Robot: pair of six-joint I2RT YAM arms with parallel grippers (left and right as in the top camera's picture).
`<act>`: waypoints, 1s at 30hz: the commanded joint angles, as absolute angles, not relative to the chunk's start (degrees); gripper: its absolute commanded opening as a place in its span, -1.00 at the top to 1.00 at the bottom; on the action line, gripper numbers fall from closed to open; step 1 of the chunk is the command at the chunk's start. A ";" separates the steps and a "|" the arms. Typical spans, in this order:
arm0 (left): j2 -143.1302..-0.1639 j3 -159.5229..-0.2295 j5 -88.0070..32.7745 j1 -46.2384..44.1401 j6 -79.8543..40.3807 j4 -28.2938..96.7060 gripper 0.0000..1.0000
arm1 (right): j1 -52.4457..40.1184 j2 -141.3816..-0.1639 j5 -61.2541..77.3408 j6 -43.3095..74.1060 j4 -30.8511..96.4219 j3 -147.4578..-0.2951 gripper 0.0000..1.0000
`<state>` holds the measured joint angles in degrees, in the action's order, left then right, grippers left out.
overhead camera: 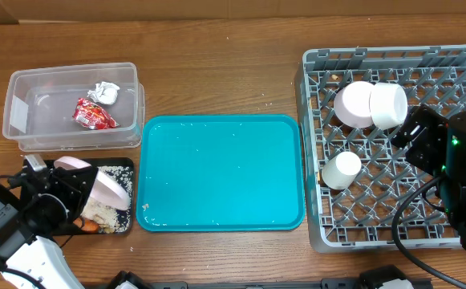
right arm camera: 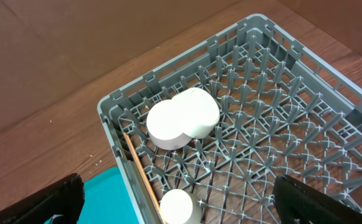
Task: Sort waste into correct bins and load items into the dishwasher
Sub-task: 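Tip the plate further to empty rice and peanuts onto the black tray, then carry the empty plate right with the left gripper toward the rack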
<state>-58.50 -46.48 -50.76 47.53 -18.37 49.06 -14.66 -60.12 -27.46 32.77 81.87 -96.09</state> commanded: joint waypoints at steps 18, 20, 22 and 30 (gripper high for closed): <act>-63.48 -76.51 -35.14 1.76 -12.86 43.33 0.92 | -14.39 -59.86 -28.42 33.06 81.60 -96.44 -1.00; -66.41 -76.51 -35.81 -5.19 -12.86 36.49 0.92 | -14.39 -59.86 -28.42 33.06 81.60 -96.44 -1.00; -70.35 -76.51 -35.97 -10.50 -13.93 29.80 0.92 | -14.39 -59.83 -28.42 33.06 81.60 -96.44 -1.00; -91.07 -76.53 -56.47 -20.14 -29.61 -9.50 0.92 | -14.39 -59.83 -28.42 33.06 81.60 -96.44 -1.00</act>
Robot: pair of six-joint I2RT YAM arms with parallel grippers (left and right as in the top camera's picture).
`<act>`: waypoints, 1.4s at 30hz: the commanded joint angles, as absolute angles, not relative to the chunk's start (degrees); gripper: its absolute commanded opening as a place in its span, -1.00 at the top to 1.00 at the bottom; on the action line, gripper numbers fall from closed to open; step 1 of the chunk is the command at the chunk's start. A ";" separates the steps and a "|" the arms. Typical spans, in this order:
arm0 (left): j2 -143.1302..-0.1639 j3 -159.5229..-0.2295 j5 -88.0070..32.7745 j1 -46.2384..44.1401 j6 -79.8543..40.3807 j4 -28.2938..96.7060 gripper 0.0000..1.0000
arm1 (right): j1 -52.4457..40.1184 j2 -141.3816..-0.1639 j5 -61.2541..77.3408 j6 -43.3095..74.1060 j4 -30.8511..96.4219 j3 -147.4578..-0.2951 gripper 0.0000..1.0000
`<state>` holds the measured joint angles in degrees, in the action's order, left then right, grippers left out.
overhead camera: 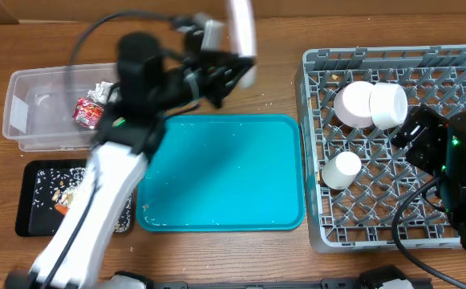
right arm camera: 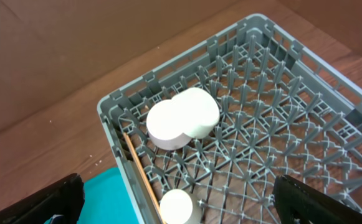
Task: Sort waste into correct bins and load items into the dishwasher
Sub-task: 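Carry the empty plate right with the left gripper toward the rack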
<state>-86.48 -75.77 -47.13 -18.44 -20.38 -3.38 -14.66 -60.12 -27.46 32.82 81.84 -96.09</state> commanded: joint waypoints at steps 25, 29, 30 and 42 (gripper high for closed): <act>-108.22 -76.53 -42.96 -36.01 -49.76 -23.49 0.92 | -14.39 -59.86 -28.42 33.06 81.60 -96.44 -1.00; -108.22 -76.53 -39.70 -36.01 -49.17 -19.00 0.92 | -14.39 -59.83 -28.42 33.06 81.60 -96.44 -1.00; -108.22 -76.53 -38.96 -36.01 -48.64 -18.15 0.92 | -14.39 -59.83 -28.42 33.06 81.60 -96.44 -1.00; -108.22 -76.53 -33.52 -36.01 -47.55 -13.72 0.60 | -14.39 -59.83 -28.42 33.06 81.60 -96.44 -1.00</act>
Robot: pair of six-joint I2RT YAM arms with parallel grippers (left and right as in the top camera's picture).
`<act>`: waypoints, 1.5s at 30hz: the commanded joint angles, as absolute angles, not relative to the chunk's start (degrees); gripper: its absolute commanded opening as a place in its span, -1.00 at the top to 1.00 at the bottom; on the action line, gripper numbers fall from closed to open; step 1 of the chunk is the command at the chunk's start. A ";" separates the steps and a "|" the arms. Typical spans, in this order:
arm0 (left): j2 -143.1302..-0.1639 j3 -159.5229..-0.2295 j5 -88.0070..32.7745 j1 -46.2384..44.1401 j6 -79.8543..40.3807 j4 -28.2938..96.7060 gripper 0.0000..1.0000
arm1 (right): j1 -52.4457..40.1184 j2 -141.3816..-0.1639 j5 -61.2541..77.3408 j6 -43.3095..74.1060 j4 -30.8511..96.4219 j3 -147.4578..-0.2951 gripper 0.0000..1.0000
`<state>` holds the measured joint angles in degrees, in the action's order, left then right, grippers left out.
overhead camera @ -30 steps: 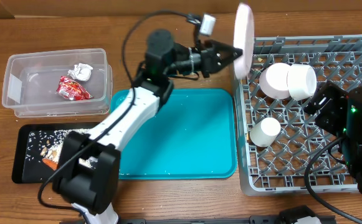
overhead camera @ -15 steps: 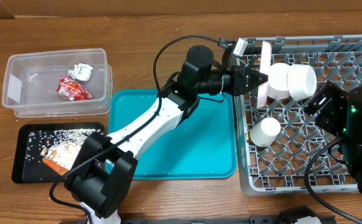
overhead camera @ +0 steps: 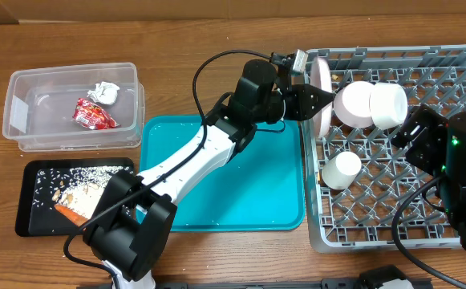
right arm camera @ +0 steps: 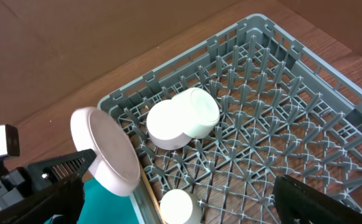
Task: Sort waste into correct bins and load items into the dishwasher
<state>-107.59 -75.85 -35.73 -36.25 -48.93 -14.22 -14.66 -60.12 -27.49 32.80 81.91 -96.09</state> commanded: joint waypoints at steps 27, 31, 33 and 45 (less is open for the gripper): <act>-90.43 -90.32 -14.26 -20.49 -21.50 29.65 -1.00 | -14.39 -59.83 -28.42 33.06 81.58 -96.44 -1.00; -85.89 -98.08 0.43 -19.38 -17.74 47.86 -1.00 | -14.39 -59.83 -28.42 33.06 81.60 -96.44 -1.00; -83.90 -99.98 5.89 -18.96 -17.76 54.13 -1.00 | -14.39 -59.86 -28.42 33.06 81.60 -96.44 -1.00; -80.84 -100.22 16.03 -18.76 -18.00 71.85 -1.00 | -14.39 -59.83 -28.42 33.06 81.58 -96.44 -1.00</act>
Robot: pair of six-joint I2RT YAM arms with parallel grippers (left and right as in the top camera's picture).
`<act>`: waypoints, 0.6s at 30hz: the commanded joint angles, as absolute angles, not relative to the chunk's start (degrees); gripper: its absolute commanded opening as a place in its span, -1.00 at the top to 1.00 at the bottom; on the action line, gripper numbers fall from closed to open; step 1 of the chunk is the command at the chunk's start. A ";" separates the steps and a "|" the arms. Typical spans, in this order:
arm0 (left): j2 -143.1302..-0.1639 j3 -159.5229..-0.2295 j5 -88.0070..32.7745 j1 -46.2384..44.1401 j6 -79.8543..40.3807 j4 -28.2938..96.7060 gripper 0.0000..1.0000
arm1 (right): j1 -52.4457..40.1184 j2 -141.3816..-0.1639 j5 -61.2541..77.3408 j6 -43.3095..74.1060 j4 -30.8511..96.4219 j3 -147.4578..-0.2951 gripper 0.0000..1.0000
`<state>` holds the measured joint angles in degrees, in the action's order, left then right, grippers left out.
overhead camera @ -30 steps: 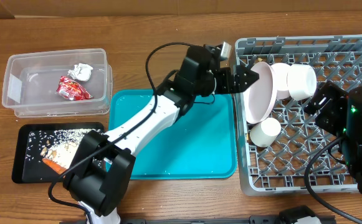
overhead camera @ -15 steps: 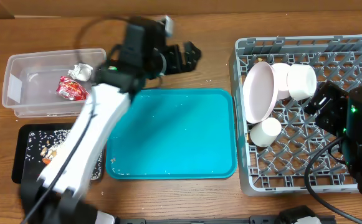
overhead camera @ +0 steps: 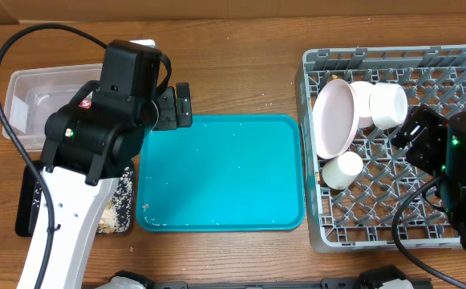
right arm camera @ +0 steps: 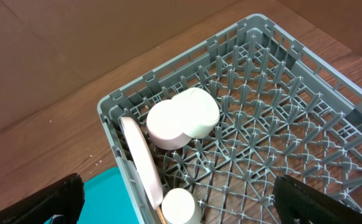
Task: Sort waste into correct bins and load items into the dishwasher
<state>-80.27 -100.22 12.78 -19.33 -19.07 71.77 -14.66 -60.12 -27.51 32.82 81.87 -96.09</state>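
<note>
A pink plate (overhead camera: 334, 118) stands on edge in the grey dish rack (overhead camera: 313, 233), near its left wall, leaning against two white cups (overhead camera: 373, 104). The right wrist view shows the plate (right arm camera: 142, 158) between the rack wall (right arm camera: 112, 134) and the cups (right arm camera: 181, 121). A small white cup (right arm camera: 179, 205) sits just in front of it. My left gripper (overhead camera: 183, 106) hangs empty and open over the teal tray's back left corner. My right gripper (right arm camera: 177, 193) is open wide above the rack and holds nothing.
The teal tray (overhead camera: 220, 172) lies in the middle. A clear bin (overhead camera: 24, 104) stands at the back left, largely hidden by my left arm. A black tray with food scraps (overhead camera: 116, 210) lies at the front left, half covered by the same arm.
My left gripper has let go of the pink plate, which now stands in the rack. The left arm is back over the table's left side. My right arm has not moved.
My left gripper first held the pink plate tilted over the black scrap tray. Then the plate was up above the table's back middle. After that it stood on edge at the rack's left wall, still gripped. Now it rests in the rack, released.
</note>
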 commanded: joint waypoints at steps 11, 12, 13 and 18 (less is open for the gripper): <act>-82.52 -100.22 16.03 -18.76 -18.00 71.81 -1.00 | -14.48 -57.65 -28.27 33.06 81.60 -96.40 -1.00; -82.52 -100.22 16.03 -18.76 -18.00 71.83 -1.00 | -14.48 -56.93 -28.27 33.06 81.60 -96.40 -1.00; -82.52 -100.22 16.03 -18.76 -18.00 71.81 -1.00 | -14.41 -56.12 -28.29 33.04 81.67 -96.38 -1.00; -82.52 -100.22 16.03 -18.76 -18.00 71.81 -1.00 | -12.91 -51.07 -28.27 33.04 84.64 -95.98 -1.00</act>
<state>-82.32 -100.22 15.00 -19.33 -19.05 71.81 -13.89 -54.35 -27.46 32.82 83.96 -96.09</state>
